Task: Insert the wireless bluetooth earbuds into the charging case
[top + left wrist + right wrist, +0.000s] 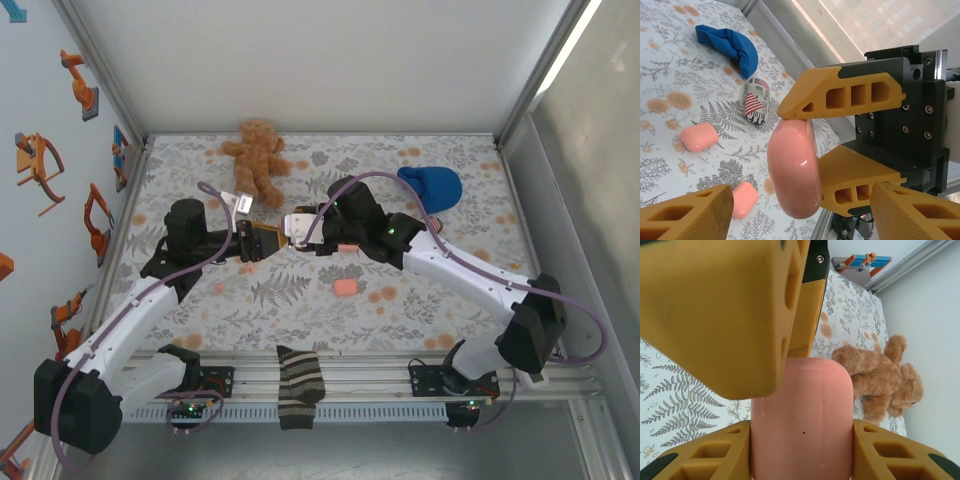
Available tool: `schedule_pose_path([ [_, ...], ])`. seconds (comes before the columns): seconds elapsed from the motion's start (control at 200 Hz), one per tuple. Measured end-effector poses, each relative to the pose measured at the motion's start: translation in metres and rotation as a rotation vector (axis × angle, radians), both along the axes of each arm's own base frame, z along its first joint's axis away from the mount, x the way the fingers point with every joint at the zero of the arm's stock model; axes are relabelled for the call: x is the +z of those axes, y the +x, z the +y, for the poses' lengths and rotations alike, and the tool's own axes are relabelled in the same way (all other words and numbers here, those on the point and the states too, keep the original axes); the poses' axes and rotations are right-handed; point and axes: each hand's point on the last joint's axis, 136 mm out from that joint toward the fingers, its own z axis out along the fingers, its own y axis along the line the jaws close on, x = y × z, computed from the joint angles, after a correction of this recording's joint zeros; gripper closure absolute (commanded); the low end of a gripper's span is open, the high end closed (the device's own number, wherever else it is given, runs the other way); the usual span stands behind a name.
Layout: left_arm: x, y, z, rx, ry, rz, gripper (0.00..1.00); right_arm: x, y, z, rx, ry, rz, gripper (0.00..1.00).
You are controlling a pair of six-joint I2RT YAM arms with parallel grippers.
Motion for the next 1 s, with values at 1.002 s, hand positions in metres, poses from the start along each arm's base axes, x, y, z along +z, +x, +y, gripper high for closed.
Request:
schedule_pose_path([
  [1.002, 0.0, 0.005, -0.012, -0.017, -0.021, 0.004, 0.63, 0.003, 0.0, 0.003, -0.018, 0.013, -0.009, 0.6],
])
